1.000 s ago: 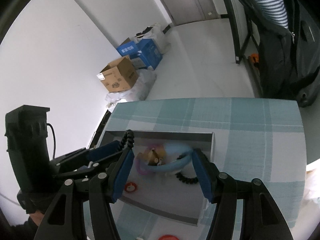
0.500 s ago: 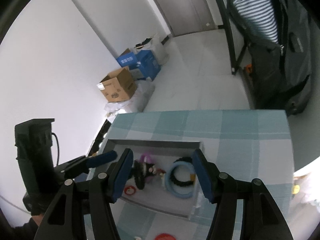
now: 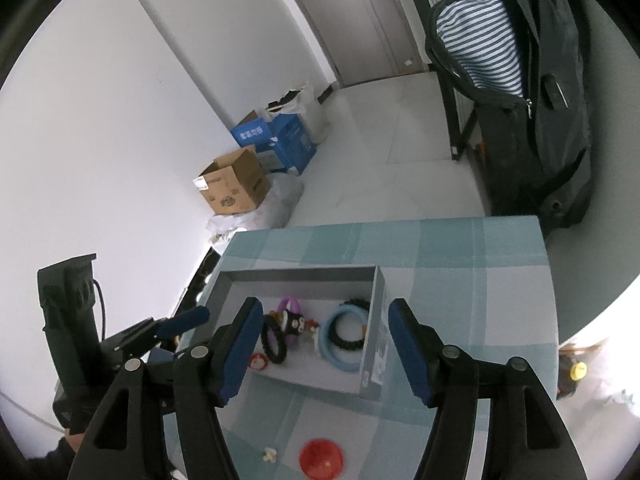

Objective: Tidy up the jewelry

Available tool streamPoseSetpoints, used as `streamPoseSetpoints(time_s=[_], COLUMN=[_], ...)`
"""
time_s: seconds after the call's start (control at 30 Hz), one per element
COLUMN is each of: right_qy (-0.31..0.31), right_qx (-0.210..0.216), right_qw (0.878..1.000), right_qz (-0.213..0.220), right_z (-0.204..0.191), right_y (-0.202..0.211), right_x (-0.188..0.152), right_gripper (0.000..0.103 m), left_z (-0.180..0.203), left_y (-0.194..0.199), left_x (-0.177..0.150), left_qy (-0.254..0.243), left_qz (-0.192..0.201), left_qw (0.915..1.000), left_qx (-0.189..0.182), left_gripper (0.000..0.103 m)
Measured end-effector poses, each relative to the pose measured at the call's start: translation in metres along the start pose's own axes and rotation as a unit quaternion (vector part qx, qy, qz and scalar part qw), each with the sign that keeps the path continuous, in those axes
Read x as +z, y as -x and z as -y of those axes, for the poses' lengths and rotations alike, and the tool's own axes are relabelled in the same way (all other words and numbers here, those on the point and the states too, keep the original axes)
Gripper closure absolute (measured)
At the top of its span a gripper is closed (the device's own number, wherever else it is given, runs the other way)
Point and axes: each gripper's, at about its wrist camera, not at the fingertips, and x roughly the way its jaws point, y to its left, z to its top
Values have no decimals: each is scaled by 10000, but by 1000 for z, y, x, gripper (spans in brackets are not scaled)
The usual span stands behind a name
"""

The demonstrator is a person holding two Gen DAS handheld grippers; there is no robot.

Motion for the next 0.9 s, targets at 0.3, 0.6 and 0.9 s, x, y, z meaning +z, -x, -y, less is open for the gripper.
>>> streamPoseSetpoints(time_s=[0.3,0.6,0.9], right_qy=[337,325,609], right_qx=[-67,-28,-237], right_qw=[9994,9993,9959], right_qz=[-39,-180,-632], right_z=[-3,2,3], right_y=[10,19,9], right_x=[-24,-49,-80], right_gripper=[30,26,24], left_z=[11,15,23], left_y=[19,14,6], left_x=[-17,-50,-69], left_qy=[-117,-16,-98], left_qz=[152,-243,-618], left_qw=[9993,9986,9977], left_qx=[312,469,272], left_gripper=[36,35,35])
